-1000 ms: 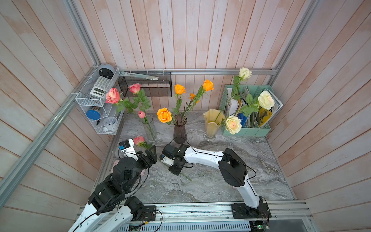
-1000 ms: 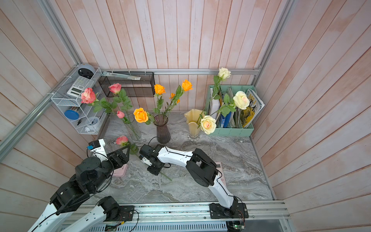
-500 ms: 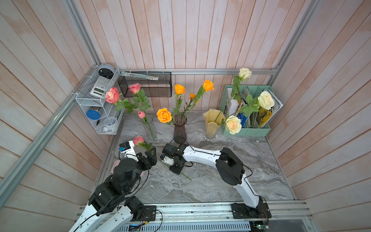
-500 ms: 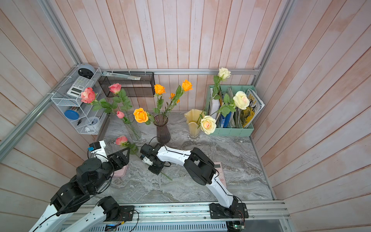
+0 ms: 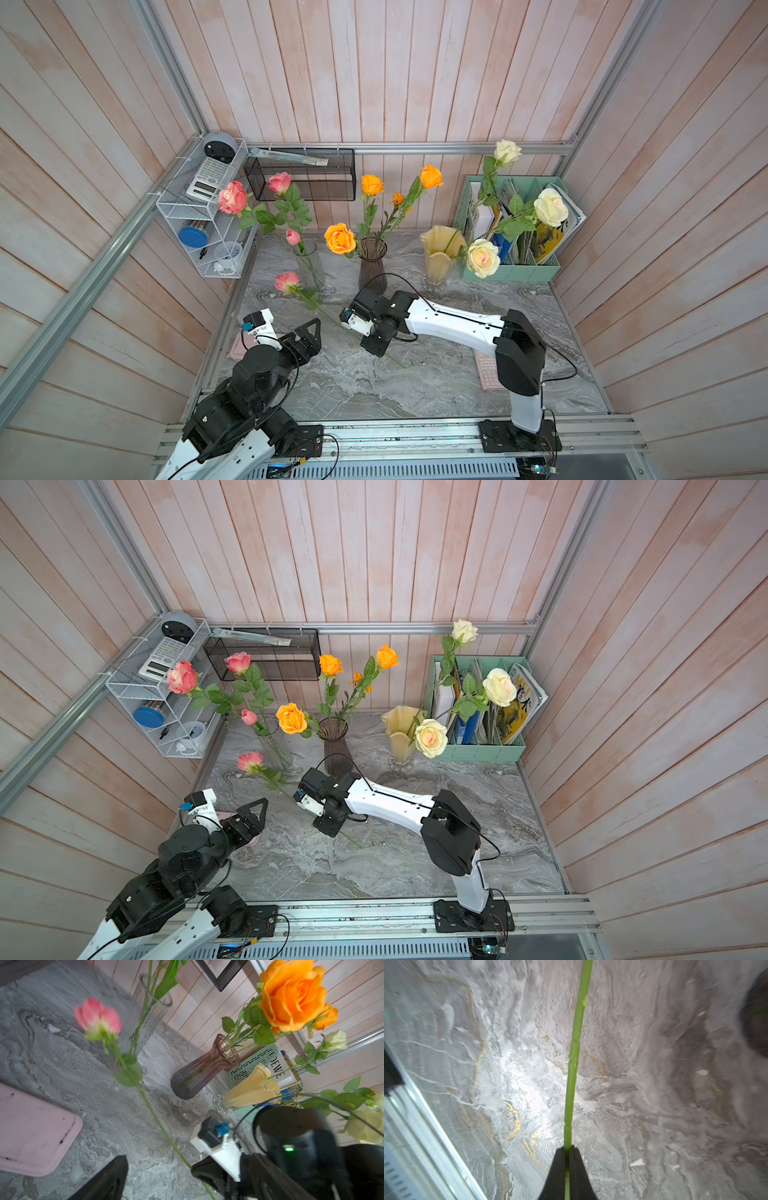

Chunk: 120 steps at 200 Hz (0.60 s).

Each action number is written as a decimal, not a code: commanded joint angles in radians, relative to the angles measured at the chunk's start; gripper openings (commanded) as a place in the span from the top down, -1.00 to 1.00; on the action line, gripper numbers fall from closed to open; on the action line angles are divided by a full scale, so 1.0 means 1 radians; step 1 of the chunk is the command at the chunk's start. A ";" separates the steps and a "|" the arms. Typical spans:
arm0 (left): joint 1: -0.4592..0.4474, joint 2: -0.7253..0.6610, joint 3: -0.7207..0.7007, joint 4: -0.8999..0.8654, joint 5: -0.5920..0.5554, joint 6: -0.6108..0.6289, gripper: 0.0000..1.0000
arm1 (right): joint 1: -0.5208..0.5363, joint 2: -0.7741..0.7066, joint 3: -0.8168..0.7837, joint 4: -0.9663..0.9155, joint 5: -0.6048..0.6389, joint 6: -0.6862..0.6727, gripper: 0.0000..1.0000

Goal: Arrange the flowers in different vases according to their colors
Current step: Pick up the flower at the center of the board.

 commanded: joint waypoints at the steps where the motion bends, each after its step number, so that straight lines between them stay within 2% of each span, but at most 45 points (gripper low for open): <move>1: 0.005 -0.076 -0.079 -0.030 0.045 -0.152 -1.00 | 0.000 -0.019 0.009 -0.021 -0.003 0.007 1.00; 33: 0.005 -0.126 -0.153 0.030 0.053 -0.223 -1.00 | 0.000 -0.030 0.013 -0.023 -0.016 0.018 1.00; 78: 0.003 0.000 -0.168 0.049 0.088 -0.249 -1.00 | 0.002 -0.034 0.039 -0.038 -0.032 0.019 1.00; 120: 0.002 0.039 -0.263 0.291 0.108 -0.304 -1.00 | 0.014 -0.044 0.045 -0.044 -0.052 0.025 1.00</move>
